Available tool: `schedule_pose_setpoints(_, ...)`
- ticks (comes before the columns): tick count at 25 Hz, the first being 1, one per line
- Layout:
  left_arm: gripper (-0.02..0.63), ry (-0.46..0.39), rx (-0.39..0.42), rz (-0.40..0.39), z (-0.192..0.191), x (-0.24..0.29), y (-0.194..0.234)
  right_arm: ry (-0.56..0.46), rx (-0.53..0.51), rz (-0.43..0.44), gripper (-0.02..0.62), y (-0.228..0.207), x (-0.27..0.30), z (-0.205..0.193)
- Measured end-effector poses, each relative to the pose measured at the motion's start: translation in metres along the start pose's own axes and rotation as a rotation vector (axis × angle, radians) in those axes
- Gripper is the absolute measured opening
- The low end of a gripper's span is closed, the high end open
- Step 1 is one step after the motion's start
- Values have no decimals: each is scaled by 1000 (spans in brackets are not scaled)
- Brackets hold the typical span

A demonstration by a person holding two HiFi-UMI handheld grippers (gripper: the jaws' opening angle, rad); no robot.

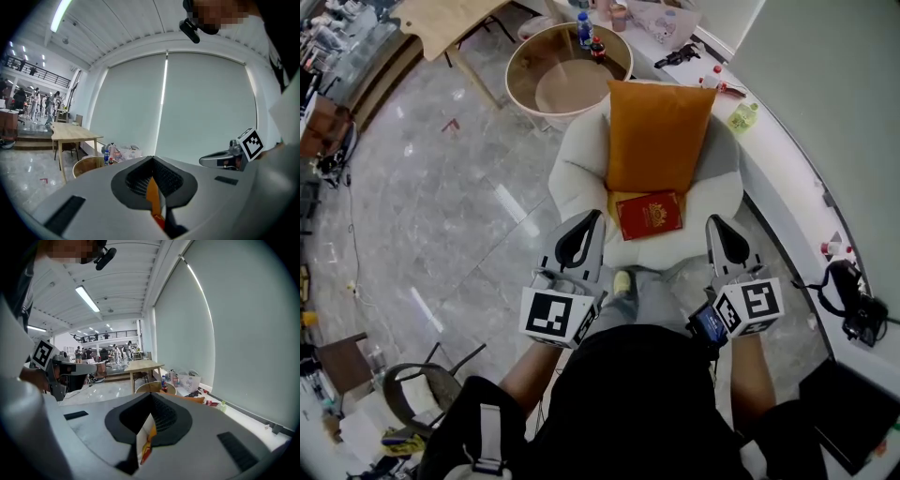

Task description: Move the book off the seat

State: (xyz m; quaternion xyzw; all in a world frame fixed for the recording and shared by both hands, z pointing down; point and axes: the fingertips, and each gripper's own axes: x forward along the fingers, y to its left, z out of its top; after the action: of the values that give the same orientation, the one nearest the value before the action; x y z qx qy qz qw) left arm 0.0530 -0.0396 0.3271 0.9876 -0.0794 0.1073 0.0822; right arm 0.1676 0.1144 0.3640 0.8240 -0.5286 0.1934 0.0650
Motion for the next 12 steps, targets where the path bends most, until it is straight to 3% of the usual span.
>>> schedule_pose_setpoints(12,11,111,44,31,-48,76,4,86,-78,60,9,-90,59,-25)
